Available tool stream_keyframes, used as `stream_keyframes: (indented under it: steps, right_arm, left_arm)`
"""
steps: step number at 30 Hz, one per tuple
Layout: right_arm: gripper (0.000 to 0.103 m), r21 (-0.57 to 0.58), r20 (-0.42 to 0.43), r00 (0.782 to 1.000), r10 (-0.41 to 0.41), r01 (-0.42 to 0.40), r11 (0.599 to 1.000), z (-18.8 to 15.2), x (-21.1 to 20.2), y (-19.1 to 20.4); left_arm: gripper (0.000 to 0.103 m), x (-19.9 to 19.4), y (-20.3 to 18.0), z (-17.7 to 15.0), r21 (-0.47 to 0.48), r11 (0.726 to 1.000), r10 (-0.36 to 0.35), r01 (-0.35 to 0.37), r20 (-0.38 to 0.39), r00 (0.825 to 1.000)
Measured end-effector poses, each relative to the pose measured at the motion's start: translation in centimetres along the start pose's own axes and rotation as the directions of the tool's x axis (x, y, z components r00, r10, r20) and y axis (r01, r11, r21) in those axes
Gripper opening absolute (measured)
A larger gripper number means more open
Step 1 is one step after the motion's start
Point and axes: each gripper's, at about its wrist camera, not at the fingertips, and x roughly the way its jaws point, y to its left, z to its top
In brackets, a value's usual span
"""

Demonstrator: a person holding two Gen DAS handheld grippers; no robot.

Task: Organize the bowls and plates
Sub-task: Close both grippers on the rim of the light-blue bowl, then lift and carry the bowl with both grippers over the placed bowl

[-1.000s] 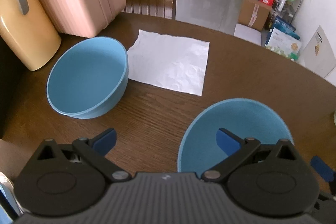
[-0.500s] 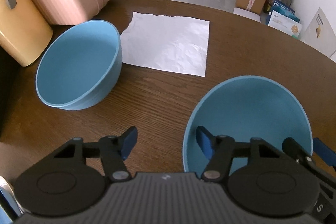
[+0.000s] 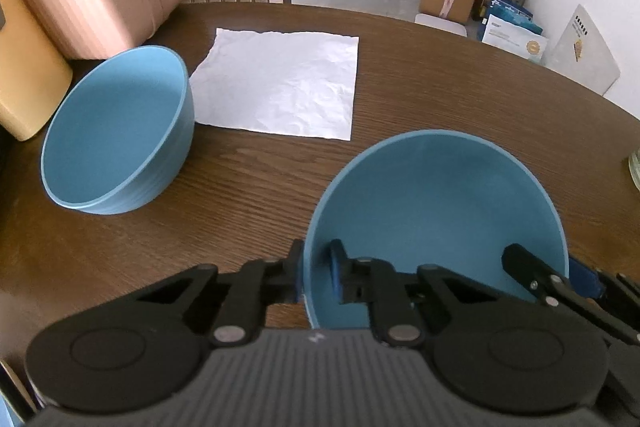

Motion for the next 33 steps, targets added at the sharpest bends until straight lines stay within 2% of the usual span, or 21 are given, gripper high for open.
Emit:
stream_keyframes:
  steps: [2,4,5,9,18,33]
  right_arm:
    - [0.026,0.000,0.004,1.000,0.006,-0.006,1.000,0.0,0.0,0.1]
    - [0.015,-0.003,0.007,1.000,0.016,-0.016,1.000,0.0,0.0,0.2]
    - [0.014,-0.006,0.006,1.000,0.019,-0.019,1.000,-0.1,0.0,0.3]
    - [0.013,-0.016,0.008,1.000,0.003,-0.003,1.000,-0.1,0.0,0.5]
    - [0.012,-0.004,0.028,0.999,0.024,-0.024,1.000,-0.3,-0.9,0.5]
    - [0.010,0.047,0.120,0.992,0.048,-0.054,0.997,-2.3,-5.8,-0.4]
  left_arm:
    - [0.013,-0.2,-0.2,-0.2,0.010,1.000,0.000,-0.001,0.012,1.000]
    - [0.012,-0.5,-0.4,-0.3,0.016,1.000,-0.005,0.004,0.023,1.000]
    - [0.011,-0.7,-0.5,-0.4,0.022,1.000,-0.004,0.004,0.031,1.000]
    - [0.010,-1.4,-1.0,-0.6,0.042,0.999,0.001,-0.004,0.051,0.999]
    - [0.010,-2.0,-0.8,-1.3,0.046,0.999,0.016,-0.018,0.049,0.999]
    - [0.010,-6.8,-2.1,-3.3,0.104,0.993,0.039,-0.050,0.104,0.994]
